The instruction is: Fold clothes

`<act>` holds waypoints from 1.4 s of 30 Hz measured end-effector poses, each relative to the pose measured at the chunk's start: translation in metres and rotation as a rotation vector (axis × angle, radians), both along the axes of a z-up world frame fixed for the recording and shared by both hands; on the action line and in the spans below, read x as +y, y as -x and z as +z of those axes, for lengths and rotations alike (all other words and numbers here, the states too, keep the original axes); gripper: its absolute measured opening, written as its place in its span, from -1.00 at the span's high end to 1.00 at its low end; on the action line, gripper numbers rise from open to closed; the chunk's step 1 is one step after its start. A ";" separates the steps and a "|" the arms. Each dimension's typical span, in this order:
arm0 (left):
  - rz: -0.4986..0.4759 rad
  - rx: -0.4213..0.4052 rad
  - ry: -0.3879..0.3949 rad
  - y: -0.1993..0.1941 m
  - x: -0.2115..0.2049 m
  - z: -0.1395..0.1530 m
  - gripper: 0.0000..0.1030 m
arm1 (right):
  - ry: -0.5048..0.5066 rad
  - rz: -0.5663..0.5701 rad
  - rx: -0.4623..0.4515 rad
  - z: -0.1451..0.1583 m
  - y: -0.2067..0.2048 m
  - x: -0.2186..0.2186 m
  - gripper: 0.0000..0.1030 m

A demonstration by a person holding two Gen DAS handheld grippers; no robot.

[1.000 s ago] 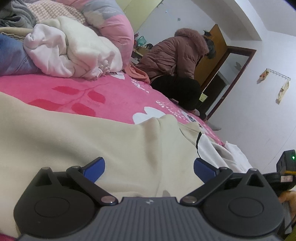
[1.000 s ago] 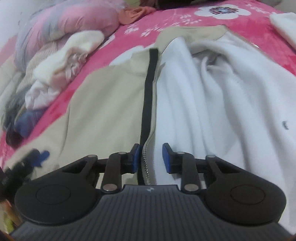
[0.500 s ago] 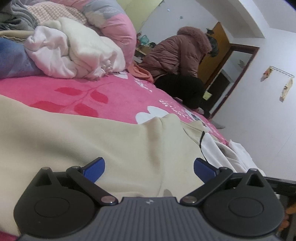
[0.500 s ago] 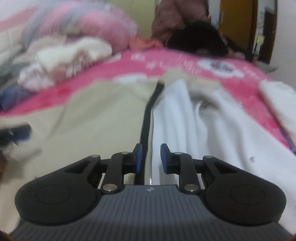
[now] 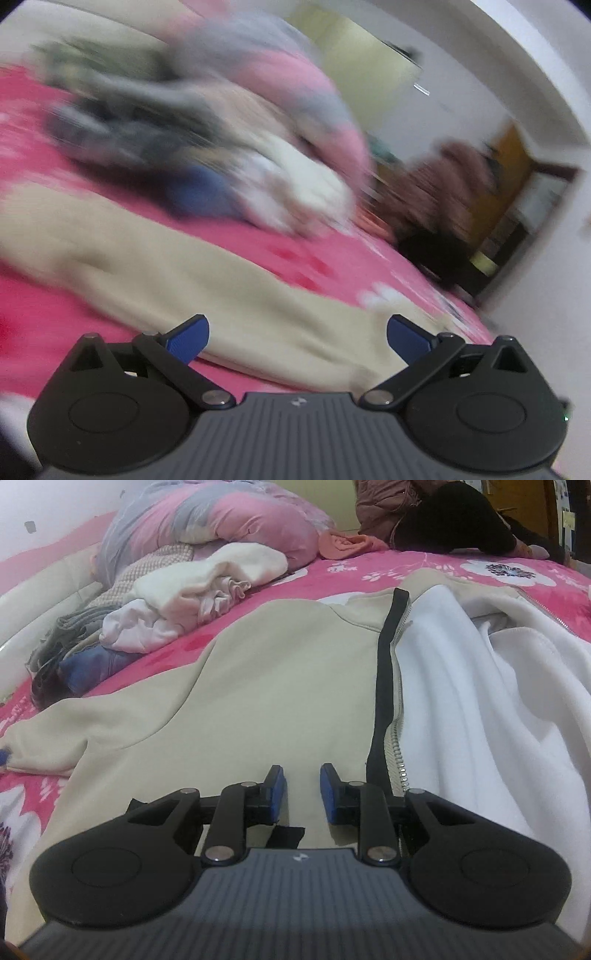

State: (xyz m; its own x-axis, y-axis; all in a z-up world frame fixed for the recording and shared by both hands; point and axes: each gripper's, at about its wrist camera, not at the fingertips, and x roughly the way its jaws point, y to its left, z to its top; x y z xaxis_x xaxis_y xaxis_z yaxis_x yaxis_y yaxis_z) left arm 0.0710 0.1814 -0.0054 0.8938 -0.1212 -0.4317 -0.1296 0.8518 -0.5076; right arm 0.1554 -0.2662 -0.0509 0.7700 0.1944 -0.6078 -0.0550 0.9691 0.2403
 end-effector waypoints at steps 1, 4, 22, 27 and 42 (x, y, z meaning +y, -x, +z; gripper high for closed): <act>0.081 0.021 -0.005 0.004 0.019 0.001 -1.00 | 0.002 -0.001 -0.001 -0.001 -0.001 0.001 0.60; 0.300 0.110 0.084 0.008 0.076 -0.008 -0.98 | 0.003 -0.005 -0.004 -0.002 -0.005 0.002 0.59; 0.238 -0.107 -0.114 -0.017 0.113 0.044 0.76 | 0.028 -0.016 -0.006 -0.002 0.001 0.011 0.59; 0.256 0.023 -0.118 -0.010 0.132 0.019 0.76 | 0.017 -0.018 -0.010 -0.004 0.001 0.009 0.59; 0.089 -0.037 -0.322 -0.033 0.054 0.016 0.19 | 0.018 -0.020 -0.013 -0.004 0.001 0.010 0.59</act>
